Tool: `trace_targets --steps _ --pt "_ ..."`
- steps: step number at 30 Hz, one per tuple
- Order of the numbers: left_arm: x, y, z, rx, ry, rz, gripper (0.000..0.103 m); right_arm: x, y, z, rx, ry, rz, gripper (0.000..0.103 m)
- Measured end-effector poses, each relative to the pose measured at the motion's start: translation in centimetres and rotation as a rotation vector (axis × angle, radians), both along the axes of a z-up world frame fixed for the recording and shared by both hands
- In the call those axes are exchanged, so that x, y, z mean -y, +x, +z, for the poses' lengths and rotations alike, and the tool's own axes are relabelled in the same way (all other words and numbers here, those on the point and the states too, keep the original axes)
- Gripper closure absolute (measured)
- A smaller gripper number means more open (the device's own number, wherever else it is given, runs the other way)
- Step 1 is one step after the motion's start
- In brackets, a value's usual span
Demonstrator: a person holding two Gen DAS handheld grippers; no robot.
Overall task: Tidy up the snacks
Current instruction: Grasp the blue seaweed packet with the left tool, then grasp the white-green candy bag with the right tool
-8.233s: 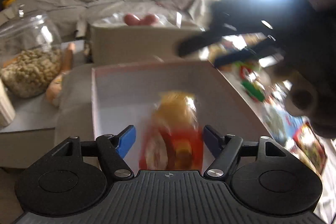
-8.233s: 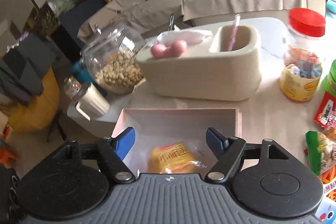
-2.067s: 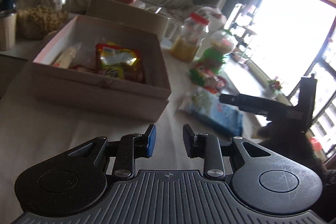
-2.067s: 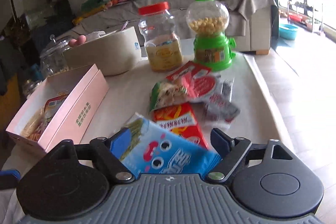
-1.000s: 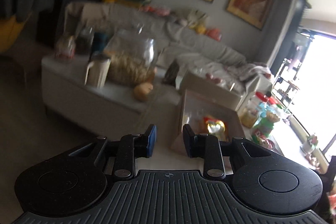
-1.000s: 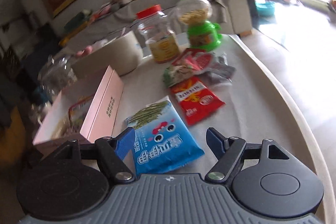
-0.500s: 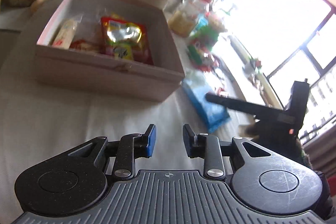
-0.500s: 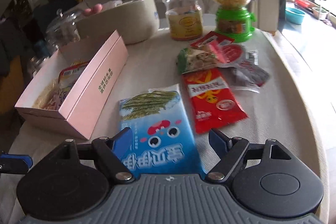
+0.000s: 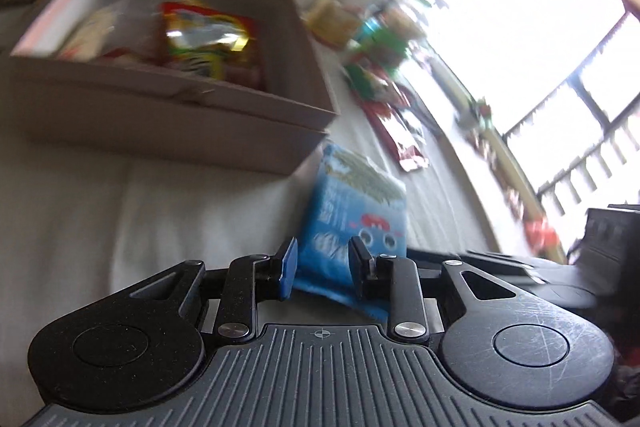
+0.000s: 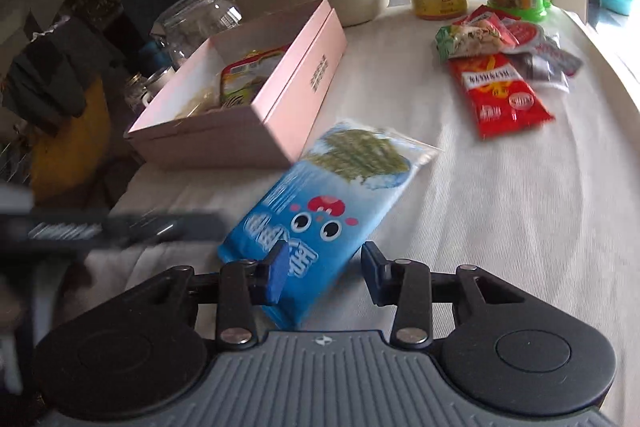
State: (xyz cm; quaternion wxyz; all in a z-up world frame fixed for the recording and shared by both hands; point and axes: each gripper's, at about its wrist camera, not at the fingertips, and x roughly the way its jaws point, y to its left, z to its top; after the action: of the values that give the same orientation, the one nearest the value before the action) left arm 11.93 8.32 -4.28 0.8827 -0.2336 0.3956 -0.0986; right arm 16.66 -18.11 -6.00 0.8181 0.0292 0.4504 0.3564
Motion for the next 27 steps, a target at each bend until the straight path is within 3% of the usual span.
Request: trace_targets --steps 2,3,4,6,9,13,17,20,22,24,27 --pt "1.1 0.7 0.3 0.022 0.053 -0.049 0.071 0.6 -0.7 0.7 0.020 -0.030 -0.009 0.047" --pt "1.7 0.9 0.5 0.036 0.087 -0.068 0.071 0.8 -0.8 1.2 0.057 -0.055 -0.020 0.033" --pt "2.4 1.1 0.6 0.050 0.119 -0.078 0.071 1.1 -0.6 2.0 0.110 -0.084 -0.042 0.026" --pt "3.1 1.2 0.7 0.075 0.152 -0.077 0.071 1.4 0.6 3.4 0.225 -0.148 -0.105 0.022" --pt "3.4 0.8 0.3 0.070 0.139 -0.058 0.071 1.3 4.5 4.5 0.344 -0.216 -0.211 0.018" --pt "3.2 -0.1 0.8 0.068 0.147 -0.058 0.071 0.0 11.4 3.9 0.353 -0.206 -0.290 0.018" --pt "2.1 -1.0 1.5 0.068 0.145 -0.009 0.071 -3.2 16.7 2.5 0.348 -0.230 -0.256 0.018" --pt "1.1 -1.5 1.4 0.054 0.136 0.031 0.071 -5.6 19.6 0.5 0.271 -0.265 -0.208 0.019" --pt "0.5 -1.7 1.3 0.043 0.113 0.052 0.071 -6.2 19.6 -0.3 0.266 -0.294 -0.178 0.037" --pt "-0.1 -1.9 1.1 0.034 0.089 0.068 0.071 -6.2 18.1 -0.2 0.315 -0.338 -0.158 0.045" --pt "-0.4 -1.2 0.6 0.022 0.056 0.067 0.071 -4.4 15.1 0.9 0.309 -0.313 -0.146 0.048"
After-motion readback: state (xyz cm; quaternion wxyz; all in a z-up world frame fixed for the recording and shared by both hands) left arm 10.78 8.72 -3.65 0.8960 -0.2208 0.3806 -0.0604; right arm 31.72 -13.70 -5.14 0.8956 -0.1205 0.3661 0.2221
